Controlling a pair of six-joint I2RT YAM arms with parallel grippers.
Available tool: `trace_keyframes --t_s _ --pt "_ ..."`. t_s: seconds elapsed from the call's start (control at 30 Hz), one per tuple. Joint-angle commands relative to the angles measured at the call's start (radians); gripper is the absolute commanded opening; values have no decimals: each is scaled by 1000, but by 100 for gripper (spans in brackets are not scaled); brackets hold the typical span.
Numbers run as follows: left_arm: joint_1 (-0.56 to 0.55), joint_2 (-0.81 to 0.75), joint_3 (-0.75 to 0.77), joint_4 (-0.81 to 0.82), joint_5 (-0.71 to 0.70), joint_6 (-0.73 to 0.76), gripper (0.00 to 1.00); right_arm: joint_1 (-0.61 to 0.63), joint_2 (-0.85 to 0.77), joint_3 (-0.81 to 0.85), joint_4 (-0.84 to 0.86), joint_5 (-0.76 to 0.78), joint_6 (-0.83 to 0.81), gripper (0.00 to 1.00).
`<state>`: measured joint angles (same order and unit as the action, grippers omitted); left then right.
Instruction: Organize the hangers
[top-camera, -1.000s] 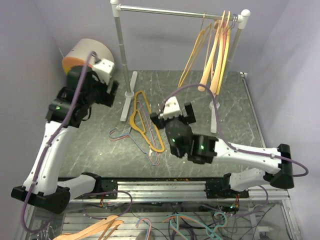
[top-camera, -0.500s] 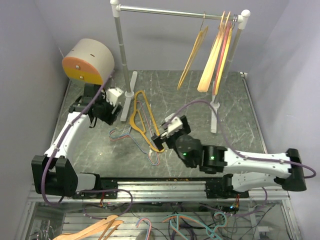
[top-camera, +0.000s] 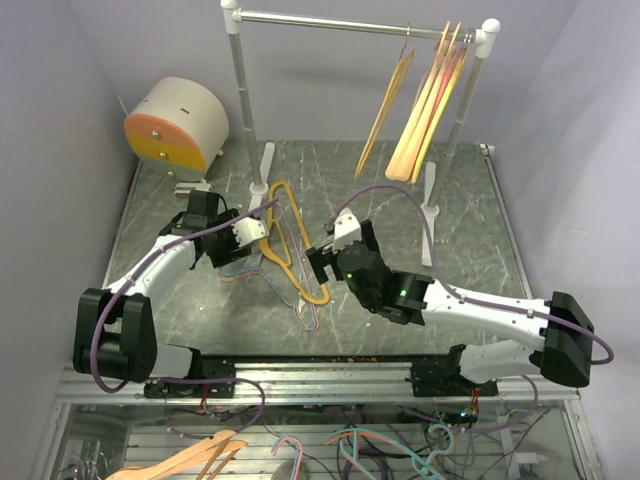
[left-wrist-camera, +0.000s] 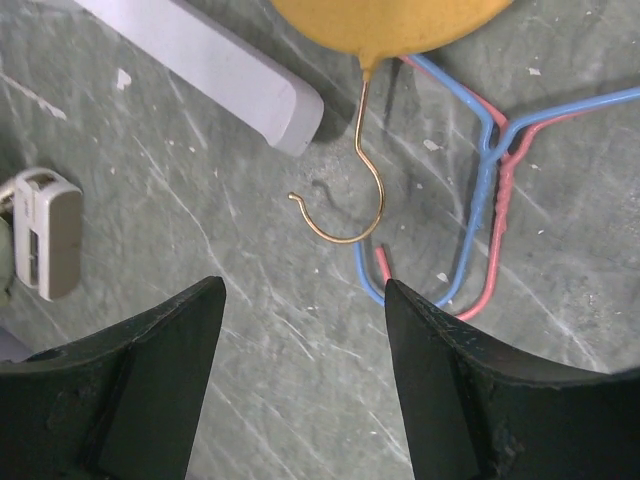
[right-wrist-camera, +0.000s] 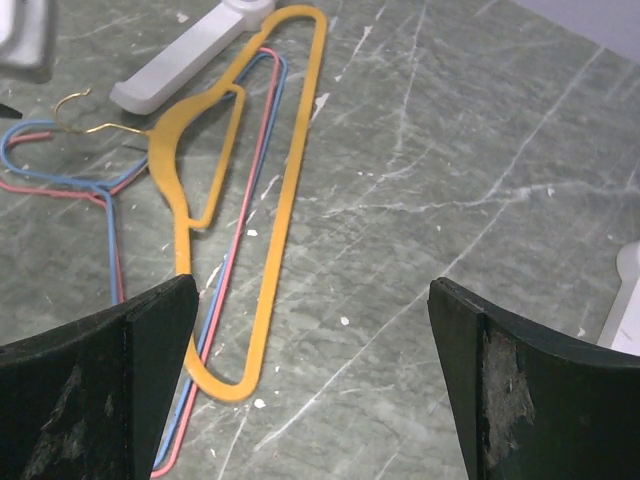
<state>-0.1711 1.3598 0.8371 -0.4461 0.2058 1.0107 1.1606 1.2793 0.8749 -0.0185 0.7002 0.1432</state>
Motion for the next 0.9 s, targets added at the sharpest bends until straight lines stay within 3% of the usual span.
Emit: trace_keyframes --t_s 0.0,0.13,0.43,0.87 --pt "-21 -23 -24 18 60 109 76 -39 -63 -41 17 -47 63 100" --pt "-24 -14 -60 -18 132 183 76 -54 -84 -29 -5 -21 46 100" --pt "-51 32 -105 116 84 185 73 -75 -121 -40 -8 -8 43 100" --pt "-57 178 -62 178 57 173 59 -87 -133 -49 -16 -11 53 100"
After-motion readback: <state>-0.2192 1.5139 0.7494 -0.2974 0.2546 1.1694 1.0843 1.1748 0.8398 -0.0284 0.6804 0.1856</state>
